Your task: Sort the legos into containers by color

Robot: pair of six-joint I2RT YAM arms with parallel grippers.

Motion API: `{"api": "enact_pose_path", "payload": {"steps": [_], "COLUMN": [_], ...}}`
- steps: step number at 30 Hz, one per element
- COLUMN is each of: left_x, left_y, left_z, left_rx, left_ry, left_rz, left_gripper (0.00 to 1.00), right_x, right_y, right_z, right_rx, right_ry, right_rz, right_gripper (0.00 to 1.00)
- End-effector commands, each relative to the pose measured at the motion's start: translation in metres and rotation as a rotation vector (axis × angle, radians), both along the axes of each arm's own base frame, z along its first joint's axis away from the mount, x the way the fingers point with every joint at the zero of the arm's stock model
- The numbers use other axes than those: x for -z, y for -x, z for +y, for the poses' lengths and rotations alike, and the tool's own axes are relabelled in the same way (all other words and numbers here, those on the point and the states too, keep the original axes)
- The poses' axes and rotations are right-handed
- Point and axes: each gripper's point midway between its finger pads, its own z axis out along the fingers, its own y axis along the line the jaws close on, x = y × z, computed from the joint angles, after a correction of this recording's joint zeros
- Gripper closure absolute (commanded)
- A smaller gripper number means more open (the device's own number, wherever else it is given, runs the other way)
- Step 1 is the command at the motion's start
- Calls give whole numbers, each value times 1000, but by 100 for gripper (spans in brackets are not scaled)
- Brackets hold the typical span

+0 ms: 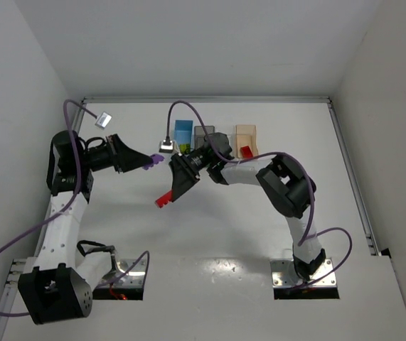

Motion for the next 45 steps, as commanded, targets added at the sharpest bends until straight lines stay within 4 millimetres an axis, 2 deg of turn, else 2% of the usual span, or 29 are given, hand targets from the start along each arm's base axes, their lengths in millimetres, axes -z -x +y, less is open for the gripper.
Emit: {"api": "enact_pose_path", "payload": {"steps": [1,5,9,10,14,15,17,18,19,21,22,24,25,26,27,28,29,30,31,32,34,35,36,39,40,41,45], "left_x": [0,-1,8,6,14,16,20,19,15,17,16,21,19,18,19,14,11,14,11,12,11,12,11,9,6,8,18], "left_y": [-10,-16,-23,-22,-20,-21,-21,-23,-25,-27,-29,-32,-34,-36,-40,-42,-42,-44,-46,-46,-50,-51,-54,-58,-59,-60,-70], "left_z": [12,20,33,36,38,38,41,44,46,50,51,53,54,54,55,55,55,53,54,52,54,53,55,59,58,53,61], "left_rx": [-118,-175,-261,-273,-288,-297,-312,-333,-342,-364,-371,-378,-378,-378,-377,-369,-370,-359,-359,-358,-366,-368,-378,-404,-408,-400,-437], "left_ry": [-55,-61,-85,-91,-105,-107,-133,-150,-172,-194,-204,-207,-207,-207,-206,-203,-204,-208,-208,-212,-223,-234,-238,-282,-298,-318,-387], "left_rz": [-52,-51,-15,-34,-7,3,12,5,-20,-2,-4,18,17,18,32,22,13,17,14,14,6,0,-1,-23,-37,-40,-28], "left_gripper": [100,100,100,100,100,100,100,100,100,100,100,100,100,100,100,100,100,100,100,100,100,100,100,100,100,100,100], "right_x": [-13,-10,-12,-14,-31,-25,-26,-32,-27,-34,-36,-35,-31,-26,-39,-18,-15,-10,-13,-14,-20,-11,-13,22,34,34,68], "right_y": [20,22,-8,-24,-67,-85,-107,-122,-143,-164,-183,-205,-226,-236,-252,-266,-268,-282,-278,-283,-281,-286,-288,-288,-290,-289,-285], "right_z": [-22,-30,-46,-54,-74,-84,-93,-97,-111,-125,-140,-155,-173,-182,-191,-210,-219,-231,-239,-246,-249,-251,-253,-256,-263,-258,-270], "right_rx": [-87,-75,14,57,168,215,264,289,342,390,465,561,643,705,827,912,959,1079,1086,1136,1159,1169,1169,1135,1144,1123,1100], "right_ry": [-128,-119,-122,-124,-138,-118,-107,-111,-80,-81,-78,-77,-50,-29,-19,108,182,317,387,437,479,549,577,752,831,844,990], "right_rz": [-222,-213,-236,-248,-299,-284,-284,-302,-264,-281,-238,-168,-94,-41,-26,-10,-64,-175,-248,-287,-324,-420,-473,-614,-661,-730,-841], "right_gripper": [100,100,100,100,100,100,100,100,100,100,100,100,100,100,100,100,100,100,100,100,100,100,100,100,100,100,100]}}
